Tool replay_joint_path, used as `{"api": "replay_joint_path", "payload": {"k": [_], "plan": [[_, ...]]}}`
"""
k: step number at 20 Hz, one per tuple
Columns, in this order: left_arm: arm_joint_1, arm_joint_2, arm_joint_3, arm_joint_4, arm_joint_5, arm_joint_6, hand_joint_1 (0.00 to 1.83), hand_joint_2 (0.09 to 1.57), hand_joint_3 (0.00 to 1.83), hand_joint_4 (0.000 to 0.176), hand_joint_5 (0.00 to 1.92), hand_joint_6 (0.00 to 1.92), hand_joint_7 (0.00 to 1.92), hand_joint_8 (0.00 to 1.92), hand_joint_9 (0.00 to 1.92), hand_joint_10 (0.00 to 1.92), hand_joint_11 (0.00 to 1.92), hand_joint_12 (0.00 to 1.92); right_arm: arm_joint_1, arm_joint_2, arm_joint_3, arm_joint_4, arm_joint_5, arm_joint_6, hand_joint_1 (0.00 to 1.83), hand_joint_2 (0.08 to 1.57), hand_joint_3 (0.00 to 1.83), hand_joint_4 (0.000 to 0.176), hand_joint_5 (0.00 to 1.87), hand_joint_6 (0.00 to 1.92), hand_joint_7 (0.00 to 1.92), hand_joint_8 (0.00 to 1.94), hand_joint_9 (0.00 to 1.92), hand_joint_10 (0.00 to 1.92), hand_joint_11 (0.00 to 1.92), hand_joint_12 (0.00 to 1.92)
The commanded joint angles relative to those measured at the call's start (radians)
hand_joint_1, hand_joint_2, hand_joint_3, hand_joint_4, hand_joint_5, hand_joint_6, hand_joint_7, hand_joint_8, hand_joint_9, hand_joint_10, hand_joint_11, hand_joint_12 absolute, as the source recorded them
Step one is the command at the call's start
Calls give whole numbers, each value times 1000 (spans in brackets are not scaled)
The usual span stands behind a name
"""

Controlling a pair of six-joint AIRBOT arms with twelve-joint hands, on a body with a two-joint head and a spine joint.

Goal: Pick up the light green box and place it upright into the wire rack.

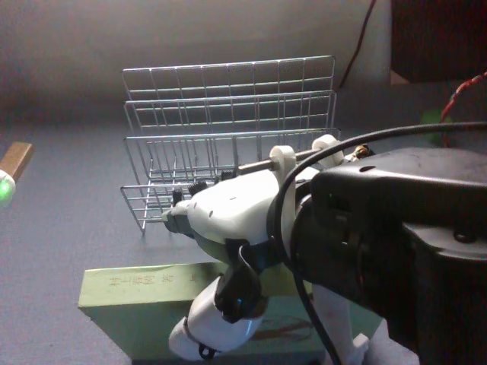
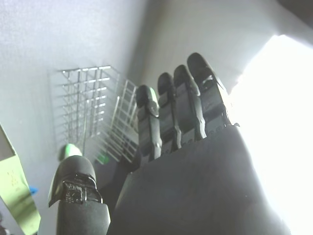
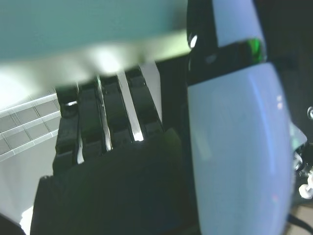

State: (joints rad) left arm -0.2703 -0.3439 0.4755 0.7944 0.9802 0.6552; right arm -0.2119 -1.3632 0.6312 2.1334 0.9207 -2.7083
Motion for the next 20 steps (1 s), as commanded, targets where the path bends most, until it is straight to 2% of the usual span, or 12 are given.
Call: {"api": "replay_joint_path", "payload": {"k": [1, 10, 13, 15, 17, 20], "plan": [[-13, 4, -6, 67, -56, 4, 0, 1156, 0, 25, 340, 3, 276, 4, 211, 9, 0, 640, 3, -1, 1, -66, -31, 5, 704, 948, 0, 23, 148, 6, 173, 6, 171, 2, 0, 730], [-15, 4, -6, 67, -54, 8, 1, 1167, 1, 25, 344, 1, 277, 6, 202, 3, 0, 622, -15, 3, 2, -84, -48, 0, 708, 947, 0, 21, 176, 13, 189, 10, 176, 4, 0, 721], [-16, 4, -7, 67, -56, -2, 0, 1152, 0, 25, 342, 0, 244, 0, 175, 0, 0, 583, -26, 3, 2, -91, -52, 0, 738, 944, 0, 8, 232, 19, 234, 12, 209, 10, 0, 746], [-21, 4, -10, 67, -60, -5, 0, 1145, 0, 26, 324, 0, 199, 1, 130, 0, 0, 457, -34, 4, 2, -93, -54, -1, 764, 955, 2, 0, 288, 18, 297, 14, 254, 14, 0, 856], [-26, 4, -10, 73, -68, -6, 0, 1143, 0, 25, 314, 0, 193, 0, 126, 0, 0, 446, -30, 7, 1, -94, -54, -3, 865, 983, 3, 0, 367, 10, 396, 5, 349, 13, 15, 986], [-26, 5, -11, 105, -96, -6, 0, 1125, 0, 20, 290, 0, 175, 0, 124, 0, 0, 445, -10, 14, 1, -97, -54, 0, 986, 1022, 2, 0, 526, 13, 595, 7, 589, 23, 258, 987]]}}
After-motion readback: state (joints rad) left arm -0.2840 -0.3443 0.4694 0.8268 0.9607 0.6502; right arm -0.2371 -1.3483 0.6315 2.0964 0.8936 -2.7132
